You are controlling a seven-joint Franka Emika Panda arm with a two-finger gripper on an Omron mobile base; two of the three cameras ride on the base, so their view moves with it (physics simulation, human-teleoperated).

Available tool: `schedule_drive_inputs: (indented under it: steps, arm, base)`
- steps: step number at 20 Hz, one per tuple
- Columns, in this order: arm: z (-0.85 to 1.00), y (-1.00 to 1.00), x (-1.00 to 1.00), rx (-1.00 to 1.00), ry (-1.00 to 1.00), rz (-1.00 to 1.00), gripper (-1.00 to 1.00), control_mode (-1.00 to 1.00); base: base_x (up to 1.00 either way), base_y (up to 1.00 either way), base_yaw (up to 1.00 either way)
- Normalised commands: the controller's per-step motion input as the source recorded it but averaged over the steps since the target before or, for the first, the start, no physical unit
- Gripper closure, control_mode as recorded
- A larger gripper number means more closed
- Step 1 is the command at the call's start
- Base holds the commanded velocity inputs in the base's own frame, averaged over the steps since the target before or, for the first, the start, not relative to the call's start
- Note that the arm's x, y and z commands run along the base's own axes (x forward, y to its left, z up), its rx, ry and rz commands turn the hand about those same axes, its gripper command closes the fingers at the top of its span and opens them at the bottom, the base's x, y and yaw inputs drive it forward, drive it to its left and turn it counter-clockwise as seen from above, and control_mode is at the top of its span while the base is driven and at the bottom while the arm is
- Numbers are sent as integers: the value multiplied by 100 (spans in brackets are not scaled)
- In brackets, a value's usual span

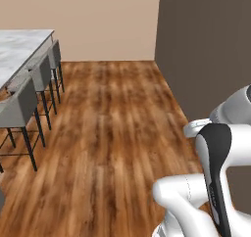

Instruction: Start the toaster. Once the lever pops up, take the bread to the plate on the dining counter.

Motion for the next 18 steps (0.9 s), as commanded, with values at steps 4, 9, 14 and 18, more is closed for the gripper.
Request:
schedule_drive_inputs:
  steps: [4,9,14,18]
  arm:
    - [0,0,0,0,0,0,100,100]
    - [0,0,0,0,0,0,100,100]
    - [0,0,0,0,0,0,100,100]
    - [0,0,0,0,0,0,100,100]
  base:
    - [100,-75,16]
    - [100,-52,14]
    - [100,-24,13]
    - [100,-26,14]
